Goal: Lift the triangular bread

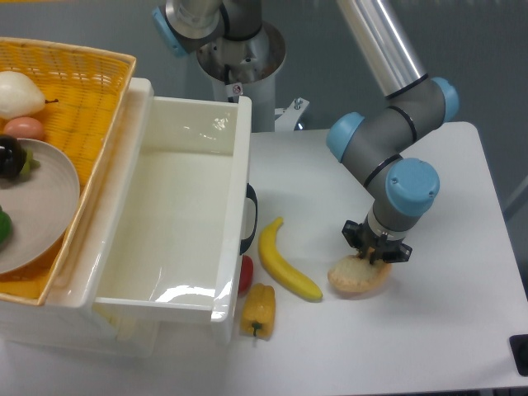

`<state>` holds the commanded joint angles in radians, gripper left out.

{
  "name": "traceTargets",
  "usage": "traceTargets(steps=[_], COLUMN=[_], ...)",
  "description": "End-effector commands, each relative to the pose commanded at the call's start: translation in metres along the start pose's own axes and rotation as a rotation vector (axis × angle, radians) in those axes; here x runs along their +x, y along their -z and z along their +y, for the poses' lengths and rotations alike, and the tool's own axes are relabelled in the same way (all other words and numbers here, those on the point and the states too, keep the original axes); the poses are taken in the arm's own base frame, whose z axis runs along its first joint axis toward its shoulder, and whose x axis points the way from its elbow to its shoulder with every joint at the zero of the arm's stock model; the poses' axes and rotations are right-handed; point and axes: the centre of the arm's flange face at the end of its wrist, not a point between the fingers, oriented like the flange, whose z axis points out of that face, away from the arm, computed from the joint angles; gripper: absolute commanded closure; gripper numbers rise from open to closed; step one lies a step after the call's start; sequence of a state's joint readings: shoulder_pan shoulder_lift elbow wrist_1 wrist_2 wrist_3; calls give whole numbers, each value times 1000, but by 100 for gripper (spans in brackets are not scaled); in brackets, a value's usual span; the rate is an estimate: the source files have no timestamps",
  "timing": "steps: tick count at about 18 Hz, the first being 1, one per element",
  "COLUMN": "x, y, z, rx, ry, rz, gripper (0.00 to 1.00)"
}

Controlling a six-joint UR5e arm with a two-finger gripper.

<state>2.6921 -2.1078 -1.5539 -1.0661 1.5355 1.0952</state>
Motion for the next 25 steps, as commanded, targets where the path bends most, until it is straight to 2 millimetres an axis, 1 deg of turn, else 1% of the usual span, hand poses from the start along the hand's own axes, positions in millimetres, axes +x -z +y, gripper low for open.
traceTargets(steps=[3,6,8,10,12,14,16,17,19,25], x=[-6,-8,-13,-19,-21,-22,-28,-30,-33,-34], y=[24,48,65,88,106,120,135,139,140,136], z=[7,10,13,21,25,24,26,27,31,31], rx=[14,-3,-32,-43,-44,-48,-68,-74,-75,-77], ry=[13,15,-30,-102,-145,-165,-185,-204,-210,-208], rz=[-24,-21,-16,-16,-12,-11,-12,-9,-4,2], gripper=[100,100,100,100,100,100,100,100,100,100])
